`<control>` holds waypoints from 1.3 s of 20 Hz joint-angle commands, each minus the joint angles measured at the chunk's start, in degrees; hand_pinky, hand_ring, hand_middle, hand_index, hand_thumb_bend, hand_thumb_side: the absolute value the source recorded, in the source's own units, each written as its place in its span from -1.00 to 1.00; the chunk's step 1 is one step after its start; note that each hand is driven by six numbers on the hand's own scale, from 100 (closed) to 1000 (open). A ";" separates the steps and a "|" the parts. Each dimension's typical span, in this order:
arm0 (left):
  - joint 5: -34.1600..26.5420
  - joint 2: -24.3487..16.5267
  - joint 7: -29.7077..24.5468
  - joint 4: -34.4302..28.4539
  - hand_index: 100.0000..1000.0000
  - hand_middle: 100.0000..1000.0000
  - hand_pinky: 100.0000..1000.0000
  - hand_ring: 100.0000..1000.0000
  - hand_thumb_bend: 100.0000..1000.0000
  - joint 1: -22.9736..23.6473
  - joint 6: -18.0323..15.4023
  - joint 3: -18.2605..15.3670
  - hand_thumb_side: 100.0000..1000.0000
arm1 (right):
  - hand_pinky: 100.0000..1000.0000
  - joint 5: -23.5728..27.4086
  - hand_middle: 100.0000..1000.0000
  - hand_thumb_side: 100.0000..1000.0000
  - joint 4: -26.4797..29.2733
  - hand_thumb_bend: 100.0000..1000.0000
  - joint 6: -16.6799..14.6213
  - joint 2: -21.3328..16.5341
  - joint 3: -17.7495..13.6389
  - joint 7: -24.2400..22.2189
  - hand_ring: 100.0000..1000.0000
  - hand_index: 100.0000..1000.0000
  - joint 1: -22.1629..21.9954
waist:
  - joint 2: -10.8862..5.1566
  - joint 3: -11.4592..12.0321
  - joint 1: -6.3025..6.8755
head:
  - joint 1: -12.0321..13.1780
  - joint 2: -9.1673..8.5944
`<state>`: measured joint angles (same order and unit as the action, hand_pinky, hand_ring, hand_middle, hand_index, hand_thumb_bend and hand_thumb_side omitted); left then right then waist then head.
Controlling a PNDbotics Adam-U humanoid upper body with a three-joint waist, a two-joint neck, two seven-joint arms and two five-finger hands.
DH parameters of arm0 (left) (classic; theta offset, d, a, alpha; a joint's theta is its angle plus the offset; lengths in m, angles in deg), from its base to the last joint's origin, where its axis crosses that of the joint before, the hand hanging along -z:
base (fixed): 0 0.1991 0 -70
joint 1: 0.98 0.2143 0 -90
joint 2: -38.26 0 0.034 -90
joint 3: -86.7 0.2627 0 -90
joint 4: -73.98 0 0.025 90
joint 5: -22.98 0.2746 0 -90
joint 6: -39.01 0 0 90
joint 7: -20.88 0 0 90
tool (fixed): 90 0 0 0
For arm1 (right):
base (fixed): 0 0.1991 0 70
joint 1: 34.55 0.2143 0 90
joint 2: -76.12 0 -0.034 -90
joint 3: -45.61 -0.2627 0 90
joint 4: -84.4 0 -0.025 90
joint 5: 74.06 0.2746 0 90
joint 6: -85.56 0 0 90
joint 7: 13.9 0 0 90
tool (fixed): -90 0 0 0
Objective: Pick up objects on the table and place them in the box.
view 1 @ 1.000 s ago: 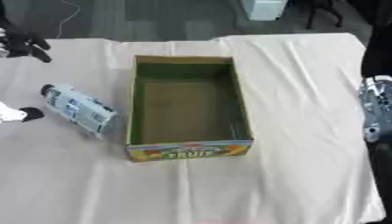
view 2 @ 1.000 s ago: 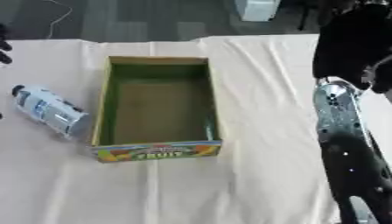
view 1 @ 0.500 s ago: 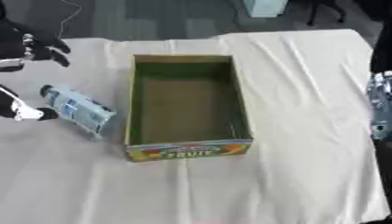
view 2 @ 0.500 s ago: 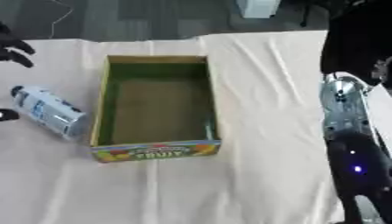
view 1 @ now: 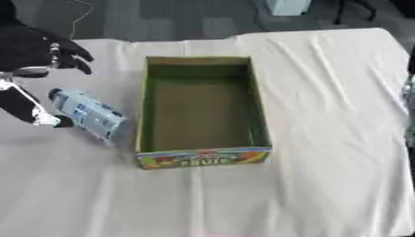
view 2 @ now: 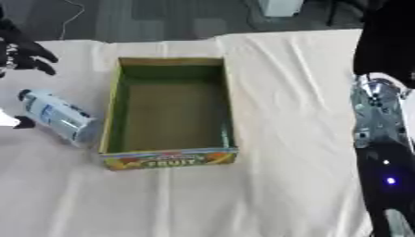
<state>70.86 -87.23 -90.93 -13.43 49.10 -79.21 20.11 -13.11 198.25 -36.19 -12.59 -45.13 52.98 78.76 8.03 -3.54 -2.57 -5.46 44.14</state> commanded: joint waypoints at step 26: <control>7.31 0.45 1.38 5.40 0.72 0.69 0.88 0.94 0.12 0.24 -5.90 0.87 0.03 | -0.56 0.89 -0.15 0.81 0.75 -1.00 0.94 0.84 0.28 0.83 -0.27 0.26 3.46 | 0.56 -1.14 0.31 | 0.81 -0.02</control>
<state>77.90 -85.76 -89.63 -7.92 49.99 -84.97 21.21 -12.44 198.25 -35.41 -11.35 -44.79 53.73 81.27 9.28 -4.56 -2.43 -5.02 44.14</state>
